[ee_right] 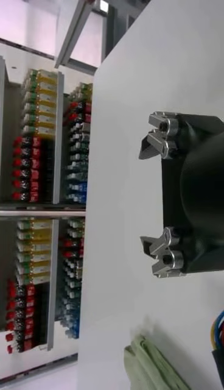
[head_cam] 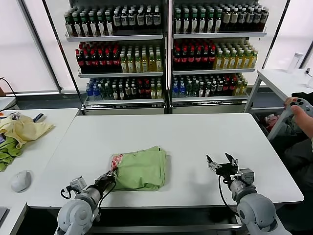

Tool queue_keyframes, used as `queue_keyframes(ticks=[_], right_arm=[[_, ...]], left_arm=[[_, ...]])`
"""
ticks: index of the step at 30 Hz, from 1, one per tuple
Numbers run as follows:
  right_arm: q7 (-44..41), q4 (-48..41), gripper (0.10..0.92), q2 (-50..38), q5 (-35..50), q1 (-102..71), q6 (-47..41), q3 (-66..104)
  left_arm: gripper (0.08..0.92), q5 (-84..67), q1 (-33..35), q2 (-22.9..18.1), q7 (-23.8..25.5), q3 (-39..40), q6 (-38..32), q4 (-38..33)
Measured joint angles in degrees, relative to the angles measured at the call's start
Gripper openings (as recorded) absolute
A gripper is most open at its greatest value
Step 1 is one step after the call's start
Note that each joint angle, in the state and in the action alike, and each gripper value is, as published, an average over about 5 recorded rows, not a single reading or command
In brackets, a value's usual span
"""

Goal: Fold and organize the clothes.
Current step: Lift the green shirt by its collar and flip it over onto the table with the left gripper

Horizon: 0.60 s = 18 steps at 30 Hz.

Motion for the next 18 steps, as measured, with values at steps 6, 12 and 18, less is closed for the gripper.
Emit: queue_keyframes(ticks=[6, 12, 18], right_arm=[[0.0, -0.1, 0.823, 0.0, 0.0, 0.1, 0.0, 0.2], [0.0, -0.4, 0.823, 0.1, 0.1, 0.2, 0.0, 0.4], [0.0, -0.7, 0.823, 0.3, 0.3, 0.5, 0.1, 0.5]], left_arm=[[0.101, -7.8, -0.5, -0.5, -0.5, -3.2, 0.2, -0.2], [0.101, -14.6, -1.2, 0.3, -1.3, -7.3, 0.5, -0.9], [0.101, -19.7, -1.9, 3.0, -1.9, -13.3, 0.6, -1.0]])
